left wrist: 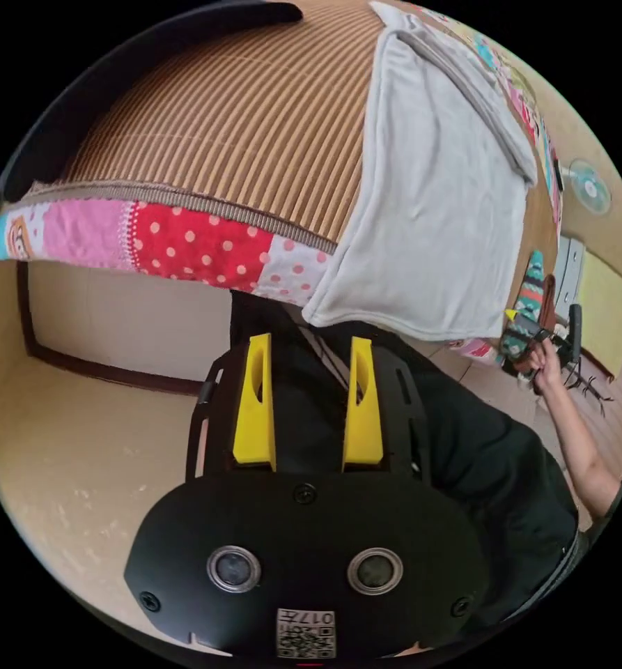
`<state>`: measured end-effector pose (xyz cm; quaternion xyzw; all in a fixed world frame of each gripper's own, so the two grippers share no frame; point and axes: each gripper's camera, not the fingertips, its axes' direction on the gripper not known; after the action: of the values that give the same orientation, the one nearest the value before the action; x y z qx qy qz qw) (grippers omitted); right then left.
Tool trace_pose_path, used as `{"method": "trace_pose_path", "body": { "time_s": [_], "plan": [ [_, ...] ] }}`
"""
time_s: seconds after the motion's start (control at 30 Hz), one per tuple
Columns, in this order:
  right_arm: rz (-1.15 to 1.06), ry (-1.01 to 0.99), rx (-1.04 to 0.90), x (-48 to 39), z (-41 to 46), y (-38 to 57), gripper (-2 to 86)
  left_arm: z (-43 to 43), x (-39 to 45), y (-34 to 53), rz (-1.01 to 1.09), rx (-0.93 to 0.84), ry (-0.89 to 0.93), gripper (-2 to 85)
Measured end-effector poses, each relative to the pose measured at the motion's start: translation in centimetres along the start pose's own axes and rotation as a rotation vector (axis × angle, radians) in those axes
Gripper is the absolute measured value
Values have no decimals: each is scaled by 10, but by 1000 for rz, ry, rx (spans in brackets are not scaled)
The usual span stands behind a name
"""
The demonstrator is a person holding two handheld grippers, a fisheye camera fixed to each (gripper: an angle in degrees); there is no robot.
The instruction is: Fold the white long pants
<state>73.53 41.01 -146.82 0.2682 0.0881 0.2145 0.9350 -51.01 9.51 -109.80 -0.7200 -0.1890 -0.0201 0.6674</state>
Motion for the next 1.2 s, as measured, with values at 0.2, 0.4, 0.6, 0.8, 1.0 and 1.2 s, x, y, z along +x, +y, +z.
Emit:
{"method": "trace_pose_path", "body": {
  "time_s": [0.2,0.4,0.6,0.8,1.0,1.2],
  "plan": [
    [25,-76,-215,7,-2,-31,140,-17,-21,-54,59,-144,53,86],
    [8,31,-258,-14,-14,-31,52,-59,-42,-54,194,-393,252,47],
    [18,-149,-138,-15,-45,13,26,-154,-86,-20,305,-369,700,44],
    [208,-1176,150,54,-108,112,18,-235,-128,23,305,-308,1217,43],
    [416,-1726,684,62,-122,192,15,-283,-131,46,395,111,1673,48],
    [906,-1731,539,73,-67,121,14,-237,-158,-22,-259,252,1606,48]
  ]
}}
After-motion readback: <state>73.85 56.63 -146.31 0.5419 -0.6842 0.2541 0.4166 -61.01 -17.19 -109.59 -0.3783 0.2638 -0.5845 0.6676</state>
